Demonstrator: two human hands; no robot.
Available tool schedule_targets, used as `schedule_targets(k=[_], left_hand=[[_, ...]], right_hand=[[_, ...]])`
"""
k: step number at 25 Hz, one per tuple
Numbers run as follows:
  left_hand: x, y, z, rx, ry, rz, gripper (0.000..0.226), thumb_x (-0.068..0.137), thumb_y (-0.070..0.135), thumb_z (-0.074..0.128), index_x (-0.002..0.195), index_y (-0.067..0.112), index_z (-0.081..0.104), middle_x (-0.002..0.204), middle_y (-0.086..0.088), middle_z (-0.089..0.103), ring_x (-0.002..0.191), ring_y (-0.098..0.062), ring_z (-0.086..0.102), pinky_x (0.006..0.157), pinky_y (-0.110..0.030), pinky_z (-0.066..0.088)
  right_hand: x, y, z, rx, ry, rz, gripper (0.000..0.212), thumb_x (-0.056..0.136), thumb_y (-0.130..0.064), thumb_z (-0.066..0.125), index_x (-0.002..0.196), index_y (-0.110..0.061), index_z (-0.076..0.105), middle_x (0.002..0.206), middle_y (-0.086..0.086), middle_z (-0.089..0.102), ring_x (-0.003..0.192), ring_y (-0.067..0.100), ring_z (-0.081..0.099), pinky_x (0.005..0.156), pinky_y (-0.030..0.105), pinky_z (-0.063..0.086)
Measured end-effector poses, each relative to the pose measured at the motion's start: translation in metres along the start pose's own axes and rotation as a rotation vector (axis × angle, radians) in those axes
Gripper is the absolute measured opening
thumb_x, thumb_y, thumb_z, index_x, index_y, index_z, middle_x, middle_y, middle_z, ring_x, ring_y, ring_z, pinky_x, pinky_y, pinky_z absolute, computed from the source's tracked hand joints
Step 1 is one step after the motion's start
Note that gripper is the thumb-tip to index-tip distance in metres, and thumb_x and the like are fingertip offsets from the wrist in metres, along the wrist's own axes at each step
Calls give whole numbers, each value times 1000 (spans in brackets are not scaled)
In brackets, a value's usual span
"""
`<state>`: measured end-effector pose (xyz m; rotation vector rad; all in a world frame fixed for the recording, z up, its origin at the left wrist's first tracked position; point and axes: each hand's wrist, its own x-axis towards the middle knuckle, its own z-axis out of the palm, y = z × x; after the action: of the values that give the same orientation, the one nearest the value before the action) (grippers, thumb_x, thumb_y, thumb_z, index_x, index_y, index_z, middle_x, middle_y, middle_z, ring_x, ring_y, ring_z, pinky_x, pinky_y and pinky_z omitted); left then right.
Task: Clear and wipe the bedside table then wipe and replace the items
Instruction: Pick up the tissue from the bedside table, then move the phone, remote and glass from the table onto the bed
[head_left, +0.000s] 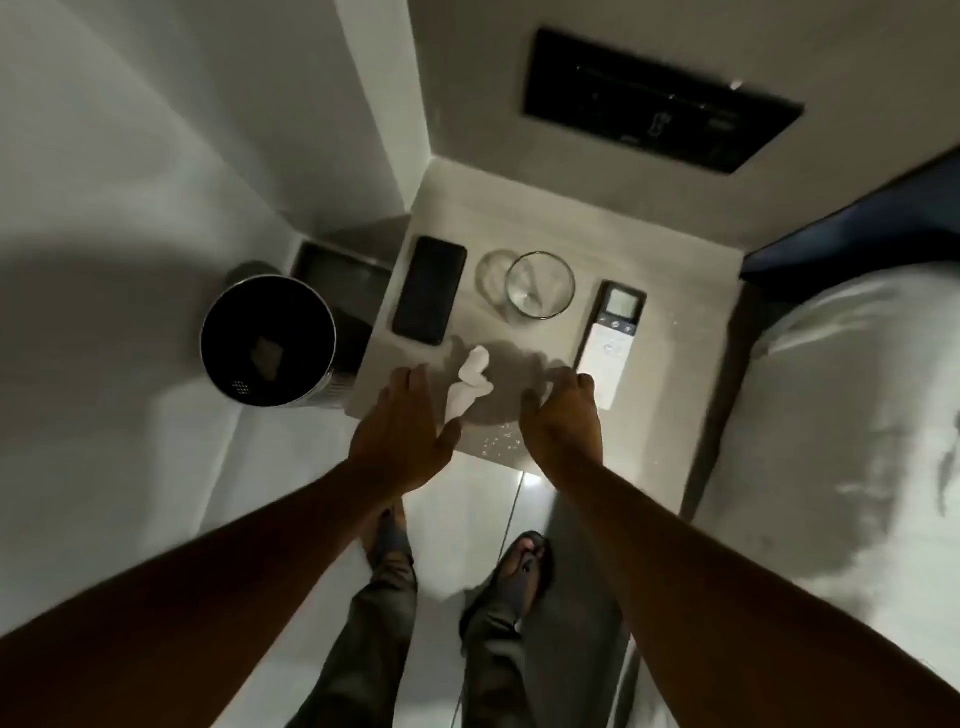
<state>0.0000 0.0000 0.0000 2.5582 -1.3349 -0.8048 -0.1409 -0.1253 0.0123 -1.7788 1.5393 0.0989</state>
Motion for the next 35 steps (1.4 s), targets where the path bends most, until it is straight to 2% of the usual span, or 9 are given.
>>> schedule_targets(k=[5,8,14,17,20,23,29,32,35], left_hand=[[29,-7,28,-334,-96,16,44,93,37,67,125,9,57,113,-7,66,102,-17,65,93,-29,54],[40,-6,31,-531,-99,-105,30,98,31,63,116,7,61,98,-2,68,90,-15,65,80,-17,47],[29,-69,-7,-802,40,-198,12,100,15,60,95,4,62,83,-4,67,81,-19,67,78,-35,53],[29,-136,-35,-956,159,-456,18,99,9,56,112,0,65,101,-18,74,96,-32,70,84,-41,59],[33,-187,-54,-1275,165,-725,19,96,0,51,91,11,66,87,-11,73,86,-29,67,72,-35,61],[36,-218,-41,-902,88,-729,26,89,-5,59,113,5,65,117,-26,68,103,-37,67,96,-51,57],[32,-143,-26,-538,288,-365,61,81,34,79,130,8,55,122,-4,60,111,-17,57,86,-16,43],[54,-76,-18,-378,284,-59,65,77,59,70,120,11,58,117,-5,61,109,-17,55,93,-25,47],[88,-33,-12,-340,224,-88,54,80,38,69,118,3,55,120,-18,59,111,-34,57,96,-43,49]], right_hand=[[25,-22,45,195,-56,-99,24,95,-31,66,111,-12,68,100,1,69,89,17,63,69,19,46],[25,-27,58,234,-125,-44,20,93,-22,70,111,-13,72,102,2,72,94,19,67,82,29,56],[12,-99,99,369,-238,-44,12,94,-20,69,103,-16,76,95,4,76,88,22,73,86,44,62],[13,-161,148,409,-379,-80,19,93,-13,69,112,-12,73,106,10,76,97,25,73,91,45,60],[14,-204,194,390,-494,-89,32,92,-1,65,123,-10,68,120,15,71,110,31,68,98,47,56],[19,-210,215,264,-497,-119,38,95,-8,64,133,-13,61,132,14,64,121,31,61,102,45,53],[39,-167,142,311,-129,-162,22,97,-7,58,116,-14,66,109,-2,64,110,19,64,71,11,44],[66,-157,95,92,80,-297,28,93,-10,56,120,-10,61,124,16,55,113,30,54,84,24,40],[100,-164,79,-127,136,-93,42,94,-21,59,134,-14,49,136,17,44,126,35,44,102,43,42]])
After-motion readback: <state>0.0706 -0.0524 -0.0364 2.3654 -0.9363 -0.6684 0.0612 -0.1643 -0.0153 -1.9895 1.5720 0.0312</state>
